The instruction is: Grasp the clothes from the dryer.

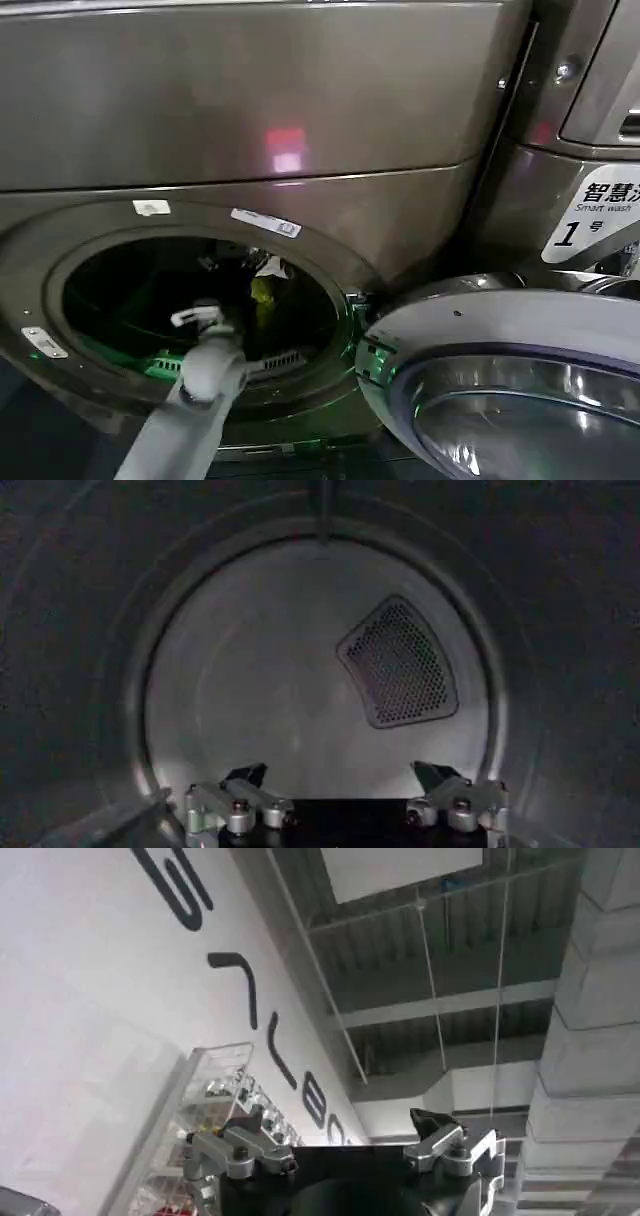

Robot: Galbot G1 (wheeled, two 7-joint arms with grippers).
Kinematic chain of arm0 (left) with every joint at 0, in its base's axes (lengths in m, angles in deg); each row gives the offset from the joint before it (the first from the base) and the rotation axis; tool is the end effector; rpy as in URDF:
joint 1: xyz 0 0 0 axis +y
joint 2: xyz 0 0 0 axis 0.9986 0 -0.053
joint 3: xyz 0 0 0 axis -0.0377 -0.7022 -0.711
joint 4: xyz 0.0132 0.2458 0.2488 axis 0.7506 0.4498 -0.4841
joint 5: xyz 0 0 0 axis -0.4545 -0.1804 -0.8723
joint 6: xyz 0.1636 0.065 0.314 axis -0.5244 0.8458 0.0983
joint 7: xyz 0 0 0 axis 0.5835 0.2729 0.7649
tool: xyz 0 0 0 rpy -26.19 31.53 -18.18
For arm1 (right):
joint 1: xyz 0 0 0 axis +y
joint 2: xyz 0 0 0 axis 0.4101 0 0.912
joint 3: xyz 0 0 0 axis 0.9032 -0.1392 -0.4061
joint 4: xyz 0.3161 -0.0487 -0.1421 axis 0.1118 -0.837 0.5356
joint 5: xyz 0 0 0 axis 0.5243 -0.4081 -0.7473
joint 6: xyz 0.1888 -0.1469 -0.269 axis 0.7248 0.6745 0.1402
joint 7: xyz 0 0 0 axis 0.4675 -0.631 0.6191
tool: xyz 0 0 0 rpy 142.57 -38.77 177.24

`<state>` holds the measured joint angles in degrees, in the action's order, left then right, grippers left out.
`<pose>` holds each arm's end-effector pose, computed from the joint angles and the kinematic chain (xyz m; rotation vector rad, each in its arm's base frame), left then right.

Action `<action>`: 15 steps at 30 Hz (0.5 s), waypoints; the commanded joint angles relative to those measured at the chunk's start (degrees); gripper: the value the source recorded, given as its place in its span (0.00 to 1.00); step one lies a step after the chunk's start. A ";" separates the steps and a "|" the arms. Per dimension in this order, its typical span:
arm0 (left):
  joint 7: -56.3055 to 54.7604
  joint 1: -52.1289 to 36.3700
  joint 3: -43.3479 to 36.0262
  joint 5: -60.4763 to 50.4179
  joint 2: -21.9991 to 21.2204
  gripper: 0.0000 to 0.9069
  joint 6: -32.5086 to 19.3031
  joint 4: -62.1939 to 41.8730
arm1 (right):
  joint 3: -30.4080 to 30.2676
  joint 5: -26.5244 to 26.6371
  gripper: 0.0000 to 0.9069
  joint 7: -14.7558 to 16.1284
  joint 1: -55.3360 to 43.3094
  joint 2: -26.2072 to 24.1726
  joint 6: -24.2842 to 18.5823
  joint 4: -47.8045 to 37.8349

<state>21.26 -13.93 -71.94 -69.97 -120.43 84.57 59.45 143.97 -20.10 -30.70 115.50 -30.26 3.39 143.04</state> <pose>0.3842 -0.0487 -0.2448 -0.0020 2.9938 -0.0462 -0.0695 -0.3897 0.1052 1.3032 2.0428 -0.7705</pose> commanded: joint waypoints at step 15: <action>4.38 -25.16 -2.76 2.12 -7.58 1.00 2.79 -33.36 | 0.60 -1.26 1.00 -0.11 -0.25 -0.78 0.36 -1.07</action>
<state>23.06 -31.31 -74.13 -68.90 -126.77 85.20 36.94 144.56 -21.16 -30.82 115.27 -31.06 3.72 142.11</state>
